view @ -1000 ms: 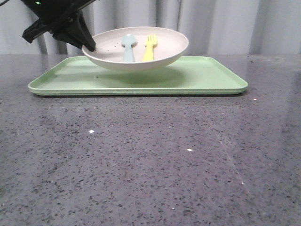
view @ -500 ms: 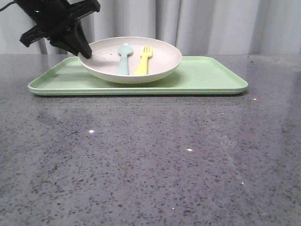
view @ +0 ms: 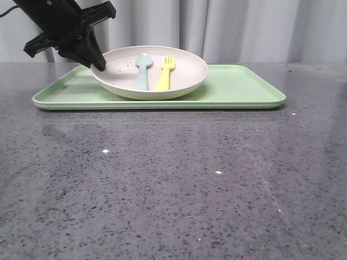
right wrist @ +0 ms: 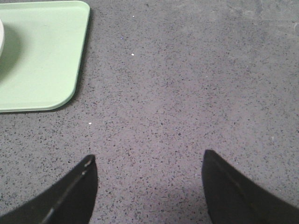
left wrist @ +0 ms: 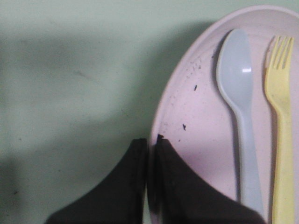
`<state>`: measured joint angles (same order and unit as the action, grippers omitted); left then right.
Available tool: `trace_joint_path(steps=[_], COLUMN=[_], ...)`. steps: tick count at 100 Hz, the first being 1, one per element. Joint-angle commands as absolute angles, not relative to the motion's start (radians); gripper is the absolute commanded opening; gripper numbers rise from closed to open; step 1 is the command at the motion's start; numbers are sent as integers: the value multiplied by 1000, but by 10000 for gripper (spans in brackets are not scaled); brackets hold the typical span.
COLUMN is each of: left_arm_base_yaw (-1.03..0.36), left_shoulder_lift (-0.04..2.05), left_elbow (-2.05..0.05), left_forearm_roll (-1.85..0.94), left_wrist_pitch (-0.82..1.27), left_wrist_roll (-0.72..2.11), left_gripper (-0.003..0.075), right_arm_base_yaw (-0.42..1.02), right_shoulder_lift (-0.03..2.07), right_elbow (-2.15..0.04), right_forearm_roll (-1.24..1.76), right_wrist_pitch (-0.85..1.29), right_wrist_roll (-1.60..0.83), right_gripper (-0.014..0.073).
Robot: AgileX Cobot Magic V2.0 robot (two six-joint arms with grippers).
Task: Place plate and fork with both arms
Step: 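Lower the plate onto the tray and open the left gripper, then raise the left gripper away from the plate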
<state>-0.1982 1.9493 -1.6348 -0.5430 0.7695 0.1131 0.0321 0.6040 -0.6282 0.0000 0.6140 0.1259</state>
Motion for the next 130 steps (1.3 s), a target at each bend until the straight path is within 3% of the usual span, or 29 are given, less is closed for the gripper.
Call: trace_joint_path(steps=[1, 11, 31, 40, 96, 130], left_arm_base_yaw=[-206, -206, -204, -204, -177, -175], left_shoulder_lift=[1896, 1896, 1896, 1896, 1776, 1591], left_elbow=[-1662, -1662, -1662, -1662, -1662, -1588], left_forearm_roll=[-585, -585, -585, -585, -447, -316], left_wrist_pitch=[733, 733, 729, 729, 781, 796], left_wrist_roll=[98, 98, 98, 98, 98, 98], left_gripper=[-20, 4, 187, 232, 232, 231], right_arm_base_yaw=[28, 28, 28, 28, 28, 67], right_shoulder_lift=[612, 612, 612, 612, 612, 710], right_elbow=[-664, -664, -664, -664, -671, -827], right_forearm_roll=[0, 0, 0, 0, 0, 0], right_wrist_pitch=[538, 538, 538, 538, 549, 646], right_wrist_roll=[121, 121, 121, 121, 121, 121], right_gripper=[489, 489, 489, 489, 489, 489])
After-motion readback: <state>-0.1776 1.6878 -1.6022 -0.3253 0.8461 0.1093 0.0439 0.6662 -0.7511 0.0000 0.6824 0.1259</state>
